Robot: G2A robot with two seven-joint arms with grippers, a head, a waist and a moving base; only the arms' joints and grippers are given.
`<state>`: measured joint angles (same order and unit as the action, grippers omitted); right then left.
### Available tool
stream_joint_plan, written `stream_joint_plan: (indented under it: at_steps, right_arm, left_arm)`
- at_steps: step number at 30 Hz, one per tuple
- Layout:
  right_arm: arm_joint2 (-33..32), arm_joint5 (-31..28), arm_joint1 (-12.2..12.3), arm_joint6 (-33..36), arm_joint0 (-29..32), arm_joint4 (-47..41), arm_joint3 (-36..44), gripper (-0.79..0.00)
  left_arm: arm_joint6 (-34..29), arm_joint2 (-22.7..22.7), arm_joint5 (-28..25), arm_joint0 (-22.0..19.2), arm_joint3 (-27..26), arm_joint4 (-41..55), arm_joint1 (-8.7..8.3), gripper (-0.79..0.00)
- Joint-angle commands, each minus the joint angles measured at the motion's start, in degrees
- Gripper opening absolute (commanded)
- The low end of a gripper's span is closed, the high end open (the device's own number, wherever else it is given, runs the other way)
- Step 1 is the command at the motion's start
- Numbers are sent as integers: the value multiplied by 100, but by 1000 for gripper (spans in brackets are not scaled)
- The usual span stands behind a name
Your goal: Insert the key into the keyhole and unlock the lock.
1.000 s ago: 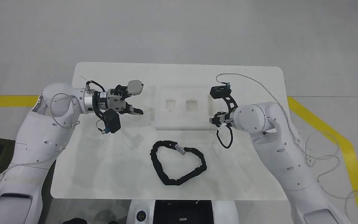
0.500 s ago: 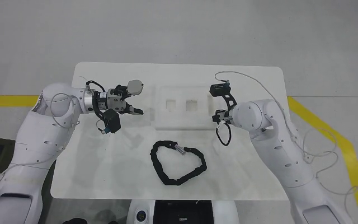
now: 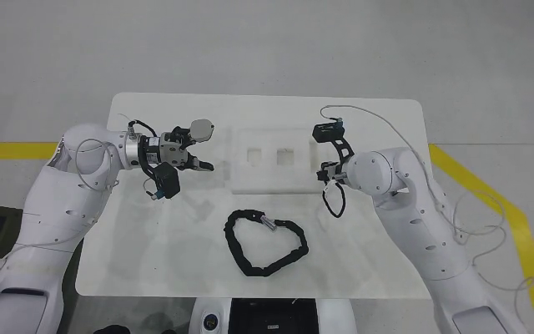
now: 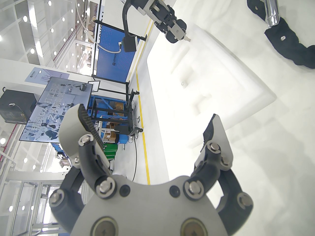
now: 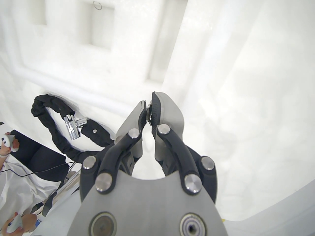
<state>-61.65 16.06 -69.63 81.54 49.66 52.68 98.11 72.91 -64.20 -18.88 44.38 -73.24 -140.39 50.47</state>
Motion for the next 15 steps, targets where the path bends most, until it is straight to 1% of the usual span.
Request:
stream_joint_plan:
  at_steps: [1,7,10,15]
  right_arm:
    - [-17,6,10,41,17,65,124,-785]
    - [-80,-15,35,86,63,225,461,-785]
    - [-128,-78,51,17,146,280,790,-785]
    - [-178,-299,79,-313,505,237,1476,-785]
  left_arm:
    - [0,0,0,0,0,0,0,0]
    - [0,0,0,0,0,0,0,0]
    - [0,0,0,0,0,0,0,0]
    - [0,0,0,0,0,0,0,0]
